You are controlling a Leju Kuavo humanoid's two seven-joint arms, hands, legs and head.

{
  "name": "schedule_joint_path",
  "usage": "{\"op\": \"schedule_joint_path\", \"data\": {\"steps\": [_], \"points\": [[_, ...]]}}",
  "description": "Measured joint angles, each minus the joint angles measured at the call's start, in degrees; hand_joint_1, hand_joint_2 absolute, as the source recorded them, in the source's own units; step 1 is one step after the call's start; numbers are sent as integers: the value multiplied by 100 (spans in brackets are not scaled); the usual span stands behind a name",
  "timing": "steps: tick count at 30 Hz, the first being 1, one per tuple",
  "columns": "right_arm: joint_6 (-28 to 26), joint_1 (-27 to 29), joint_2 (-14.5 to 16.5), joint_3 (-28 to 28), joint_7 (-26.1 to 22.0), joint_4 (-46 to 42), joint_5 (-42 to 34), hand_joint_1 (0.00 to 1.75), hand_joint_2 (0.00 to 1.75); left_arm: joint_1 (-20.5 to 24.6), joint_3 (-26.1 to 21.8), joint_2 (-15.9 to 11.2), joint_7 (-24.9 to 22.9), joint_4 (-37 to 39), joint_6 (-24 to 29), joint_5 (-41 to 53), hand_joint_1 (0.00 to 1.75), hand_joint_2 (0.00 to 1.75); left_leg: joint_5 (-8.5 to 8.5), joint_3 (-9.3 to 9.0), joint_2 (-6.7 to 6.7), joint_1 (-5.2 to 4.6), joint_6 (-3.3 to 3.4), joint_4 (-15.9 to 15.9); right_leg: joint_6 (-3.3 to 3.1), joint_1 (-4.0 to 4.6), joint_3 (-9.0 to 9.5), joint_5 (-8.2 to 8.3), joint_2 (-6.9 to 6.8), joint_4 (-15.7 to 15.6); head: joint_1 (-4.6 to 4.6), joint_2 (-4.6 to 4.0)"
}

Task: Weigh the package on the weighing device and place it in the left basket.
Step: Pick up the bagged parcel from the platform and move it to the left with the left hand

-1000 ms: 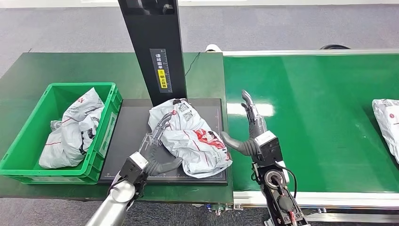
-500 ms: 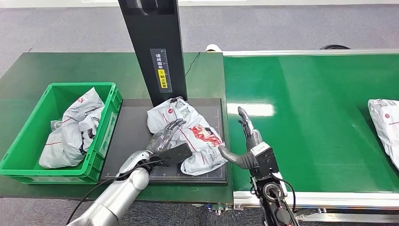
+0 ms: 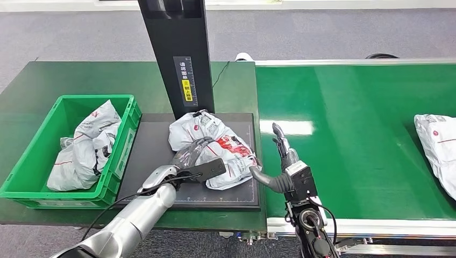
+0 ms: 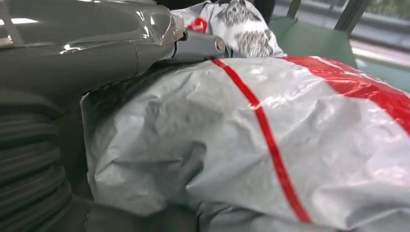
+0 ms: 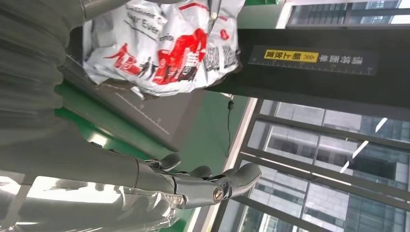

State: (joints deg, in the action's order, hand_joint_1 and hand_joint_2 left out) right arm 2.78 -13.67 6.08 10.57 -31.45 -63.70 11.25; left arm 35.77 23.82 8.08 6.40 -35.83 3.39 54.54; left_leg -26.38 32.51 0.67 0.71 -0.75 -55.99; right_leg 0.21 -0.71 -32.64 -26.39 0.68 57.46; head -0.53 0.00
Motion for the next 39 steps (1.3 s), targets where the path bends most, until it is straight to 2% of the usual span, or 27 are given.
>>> {"op": "schedule_joint_path", "data": {"steps": [4, 15, 19, 26, 32, 36, 39], "points": [[0, 62, -1, -49, 14, -4, 5, 0, 175, -11, -36, 2, 106, 5, 181, 19, 175, 175, 1, 1, 0, 0, 1, 0, 1, 0, -2, 1, 0, 0, 0, 0], [0, 97, -1, -85, 16, -6, 7, 0, 175, 11, -50, 16, 120, 5, 212, 19, 175, 175, -1, 13, -1, 0, 2, 0, 1, 0, -17, 0, 1, 0, -1, 0], [9, 99, -1, -88, 16, -6, 37, 0, 175, -41, -54, 12, 438, -16, 403, 7, 175, 175, -1, 14, -1, 0, 2, 0, 1, 0, -19, 0, 2, 0, -1, 0], [65, 145, -18, -126, -27, -49, 25, 0, 175, -399, -84, -39, 1446, -445, 1304, -170, 175, 175, -1, 30, -1, 0, 2, -1, 1, 0, -35, 0, 2, 0, -1, 0], [66, 221, -59, -167, -37, -174, -36, 0, 175, -785, -270, -99, 2233, -1372, 2644, -593, 175, 175, -1, 41, -1, 0, 2, 0, 1, 0, -46, 0, 2, 0, -1, 0], [61, 260, -78, -178, -38, -227, -64, 0, 175, -1041, -421, -154, 2521, -2021, 3396, -595, 175, 175, -1, 44, -2, 0, 1, 0, 1, 0, -49, -1, 2, 0, -1, 0], [54, 276, -96, -180, -39, -248, -76, 0, 175, -1193, -518, -197, 2565, -2406, 3564, -522, 175, 175, -1, 45, -2, 0, 1, 0, 1, 0, -49, -1, 2, 0, 0, 0]]}}
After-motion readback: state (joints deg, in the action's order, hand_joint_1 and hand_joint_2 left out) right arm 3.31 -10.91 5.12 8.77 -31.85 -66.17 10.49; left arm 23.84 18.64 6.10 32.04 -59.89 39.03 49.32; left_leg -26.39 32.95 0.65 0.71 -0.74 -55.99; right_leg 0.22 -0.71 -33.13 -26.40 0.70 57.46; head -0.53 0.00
